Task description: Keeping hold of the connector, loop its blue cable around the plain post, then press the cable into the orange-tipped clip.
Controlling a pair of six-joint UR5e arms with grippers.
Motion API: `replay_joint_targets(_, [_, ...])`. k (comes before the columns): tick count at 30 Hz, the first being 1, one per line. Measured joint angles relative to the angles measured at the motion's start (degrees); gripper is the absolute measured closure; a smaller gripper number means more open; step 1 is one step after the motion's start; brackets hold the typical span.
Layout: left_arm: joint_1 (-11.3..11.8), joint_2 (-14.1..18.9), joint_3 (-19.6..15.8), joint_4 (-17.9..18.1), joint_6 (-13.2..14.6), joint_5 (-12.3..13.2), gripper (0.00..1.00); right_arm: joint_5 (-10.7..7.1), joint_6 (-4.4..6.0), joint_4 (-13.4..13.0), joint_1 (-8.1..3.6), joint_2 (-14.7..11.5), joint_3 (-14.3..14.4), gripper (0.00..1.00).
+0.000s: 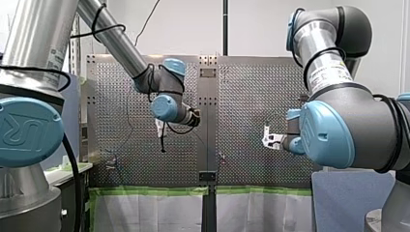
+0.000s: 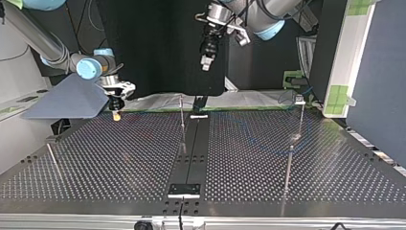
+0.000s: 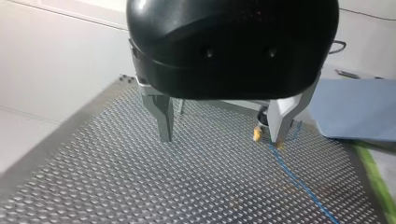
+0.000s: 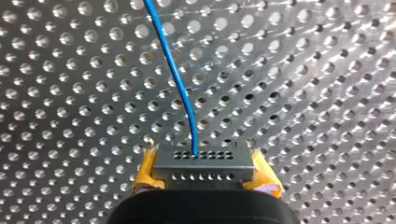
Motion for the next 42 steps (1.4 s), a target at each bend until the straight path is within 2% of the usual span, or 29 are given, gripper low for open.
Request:
replay_joint_targets(5, [0.2, 3.0, -3.0, 2.0, 0.0, 0.0, 0.00, -0.07, 0.08, 0.1, -0.02, -0.3, 0.0, 1.00])
replay_joint_targets(16, [0.7, 8.4, -8.8, 4.1, 0.7, 0.2, 0.00, 0.04, 0.04, 1.1, 0.06, -0.3, 0.0, 1.00])
replay_joint_targets(42, [0.8, 8.9, -9.7, 4.5, 0.8, 0.1, 0.00, 0.09, 0.02, 1.3, 0.14, -0.3, -0.1, 1.00])
